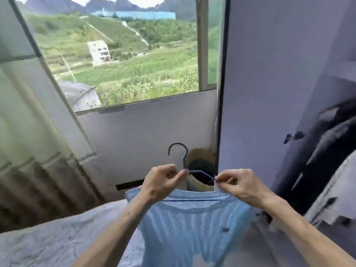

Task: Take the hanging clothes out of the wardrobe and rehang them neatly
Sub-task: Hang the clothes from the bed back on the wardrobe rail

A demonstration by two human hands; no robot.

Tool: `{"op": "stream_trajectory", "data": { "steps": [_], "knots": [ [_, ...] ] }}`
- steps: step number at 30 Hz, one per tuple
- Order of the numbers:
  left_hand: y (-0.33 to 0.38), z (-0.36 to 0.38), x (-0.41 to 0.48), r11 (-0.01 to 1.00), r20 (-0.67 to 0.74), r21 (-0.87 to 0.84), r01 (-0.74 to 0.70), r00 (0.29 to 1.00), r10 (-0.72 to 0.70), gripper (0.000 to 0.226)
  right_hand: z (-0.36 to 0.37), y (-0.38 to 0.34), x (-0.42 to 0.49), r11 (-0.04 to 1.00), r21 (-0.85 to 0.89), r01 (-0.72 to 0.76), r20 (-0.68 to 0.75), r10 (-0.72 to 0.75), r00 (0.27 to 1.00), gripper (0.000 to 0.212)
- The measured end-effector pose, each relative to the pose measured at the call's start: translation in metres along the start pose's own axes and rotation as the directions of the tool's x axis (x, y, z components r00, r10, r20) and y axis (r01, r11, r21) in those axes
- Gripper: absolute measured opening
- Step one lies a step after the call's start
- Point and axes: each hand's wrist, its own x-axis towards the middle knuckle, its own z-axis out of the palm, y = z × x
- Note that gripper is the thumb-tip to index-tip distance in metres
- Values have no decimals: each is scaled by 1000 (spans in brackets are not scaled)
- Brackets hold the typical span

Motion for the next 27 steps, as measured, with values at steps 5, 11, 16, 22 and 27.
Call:
{"op": "stream_trajectory", "data": {
  "steps": [5,11,16,22,27],
  "knots": [
    [58,44,58,969,89,-196,-149,982,169,58,-62,58,-40,990,-46,-136,-345,112,932,26],
    [121,82,114,937,140,-172,-303,934,327,45,-98,88,-90,926,-161,-343,-573,195,796,15],
    [167,100,129,879,130,-155,-452,872,471,26,-103,80,-111,908,-121,-401,-716,200,669,12],
    [196,127,148,767,172,-365,-528,771,613,33,-101,58,-123,878,-155,-454,-791,165,589,12],
    [224,156,142,726,220,-410,-553,712,667,33,-94,47,-147,785,-190,-589,-857,161,490,14]
  ]
}}
